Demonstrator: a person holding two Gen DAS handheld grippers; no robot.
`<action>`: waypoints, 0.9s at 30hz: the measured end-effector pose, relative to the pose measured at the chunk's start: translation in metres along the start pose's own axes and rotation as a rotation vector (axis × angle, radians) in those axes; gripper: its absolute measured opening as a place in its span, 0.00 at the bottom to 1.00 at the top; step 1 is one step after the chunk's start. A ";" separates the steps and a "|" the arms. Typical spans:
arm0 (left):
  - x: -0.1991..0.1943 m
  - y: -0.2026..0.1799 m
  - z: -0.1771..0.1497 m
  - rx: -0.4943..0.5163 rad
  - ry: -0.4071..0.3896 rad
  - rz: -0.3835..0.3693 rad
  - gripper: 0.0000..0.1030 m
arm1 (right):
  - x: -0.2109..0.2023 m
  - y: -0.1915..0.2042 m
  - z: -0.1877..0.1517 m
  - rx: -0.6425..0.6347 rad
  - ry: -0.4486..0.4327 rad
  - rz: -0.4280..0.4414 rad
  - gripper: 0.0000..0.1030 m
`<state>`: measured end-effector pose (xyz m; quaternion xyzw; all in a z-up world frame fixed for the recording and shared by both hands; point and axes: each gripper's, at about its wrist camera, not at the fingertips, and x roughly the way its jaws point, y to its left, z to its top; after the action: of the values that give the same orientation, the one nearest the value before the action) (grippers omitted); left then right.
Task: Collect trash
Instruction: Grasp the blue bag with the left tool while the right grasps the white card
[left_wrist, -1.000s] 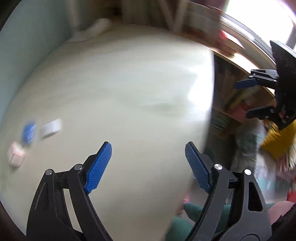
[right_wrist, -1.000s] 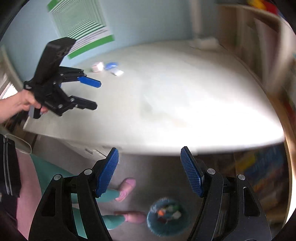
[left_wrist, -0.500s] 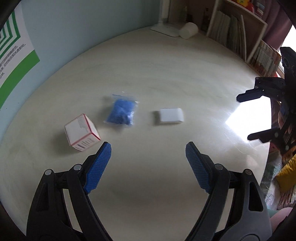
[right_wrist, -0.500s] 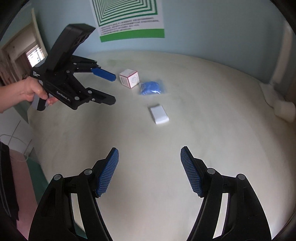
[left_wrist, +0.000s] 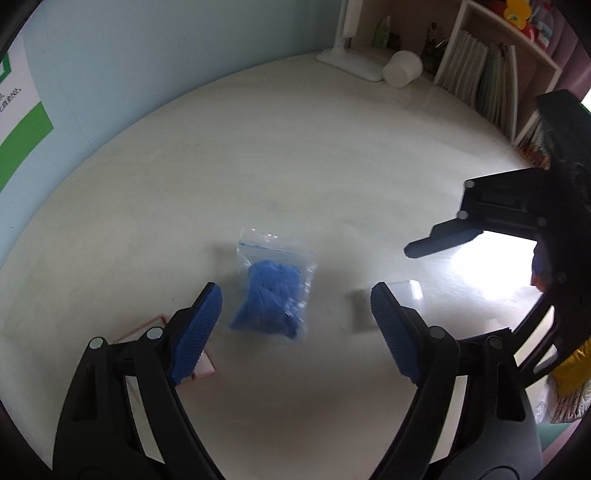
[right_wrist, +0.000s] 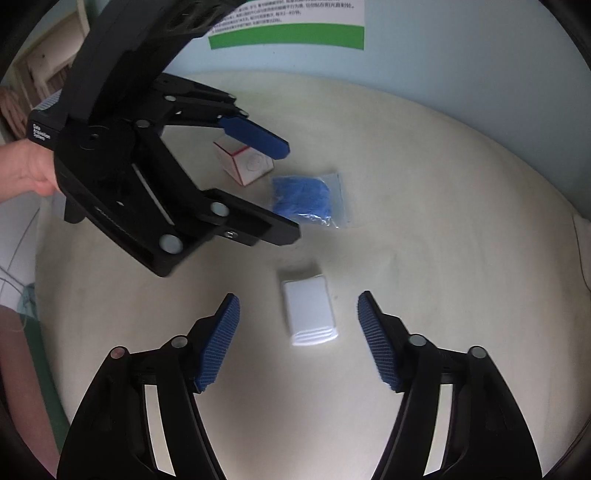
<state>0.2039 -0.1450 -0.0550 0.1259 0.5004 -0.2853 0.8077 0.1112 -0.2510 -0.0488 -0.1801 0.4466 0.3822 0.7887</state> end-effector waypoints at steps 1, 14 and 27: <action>0.007 0.002 0.001 -0.004 0.009 0.003 0.76 | 0.002 0.000 0.000 -0.010 0.004 -0.008 0.53; 0.015 0.007 -0.004 0.041 -0.004 0.095 0.69 | 0.004 0.005 -0.016 -0.067 -0.002 -0.065 0.31; 0.013 0.005 0.002 0.112 0.008 0.061 0.34 | -0.009 0.000 -0.027 0.004 0.007 -0.073 0.30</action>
<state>0.2126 -0.1469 -0.0661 0.1872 0.4826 -0.2878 0.8057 0.0935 -0.2720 -0.0552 -0.1959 0.4434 0.3516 0.8009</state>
